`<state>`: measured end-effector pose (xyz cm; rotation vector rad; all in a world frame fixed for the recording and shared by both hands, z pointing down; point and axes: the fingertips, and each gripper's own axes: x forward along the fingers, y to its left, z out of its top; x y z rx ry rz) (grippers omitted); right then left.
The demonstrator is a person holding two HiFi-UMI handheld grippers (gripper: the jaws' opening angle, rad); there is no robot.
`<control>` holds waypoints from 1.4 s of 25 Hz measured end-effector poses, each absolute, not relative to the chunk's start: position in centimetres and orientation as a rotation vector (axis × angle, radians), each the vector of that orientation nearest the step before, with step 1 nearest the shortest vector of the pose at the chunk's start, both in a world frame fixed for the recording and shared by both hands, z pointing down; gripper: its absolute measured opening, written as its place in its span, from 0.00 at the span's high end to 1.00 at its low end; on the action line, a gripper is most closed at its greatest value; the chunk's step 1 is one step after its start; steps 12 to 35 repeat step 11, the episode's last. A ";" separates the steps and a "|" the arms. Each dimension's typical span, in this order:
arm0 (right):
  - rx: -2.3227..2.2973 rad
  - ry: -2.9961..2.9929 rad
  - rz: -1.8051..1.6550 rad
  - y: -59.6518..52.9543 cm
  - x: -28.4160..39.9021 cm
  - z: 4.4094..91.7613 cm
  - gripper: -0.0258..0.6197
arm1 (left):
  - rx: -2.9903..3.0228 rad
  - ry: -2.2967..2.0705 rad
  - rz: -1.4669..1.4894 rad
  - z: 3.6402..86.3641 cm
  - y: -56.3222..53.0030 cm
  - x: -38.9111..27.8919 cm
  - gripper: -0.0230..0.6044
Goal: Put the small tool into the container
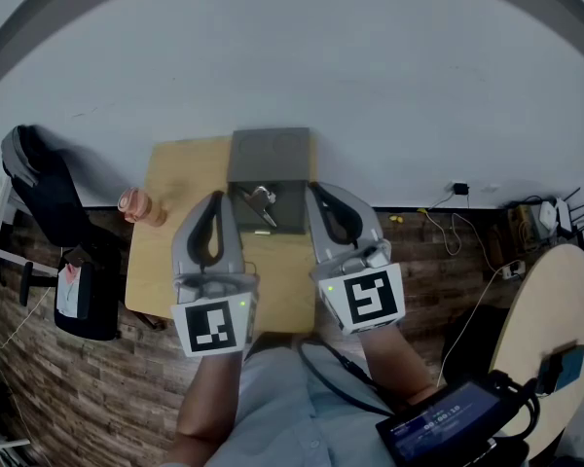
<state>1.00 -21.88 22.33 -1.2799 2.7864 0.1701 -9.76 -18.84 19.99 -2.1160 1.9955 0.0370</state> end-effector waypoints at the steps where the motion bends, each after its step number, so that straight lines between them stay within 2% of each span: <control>1: -1.280 2.787 0.169 -21.9 1.0 22.4 0.96 | -2.116 1.995 0.037 20.0 -18.8 -9.7 0.95; 35: -1.284 2.786 0.167 -21.9 1.2 22.6 0.96 | -2.114 1.984 0.036 20.1 -18.9 -9.4 0.95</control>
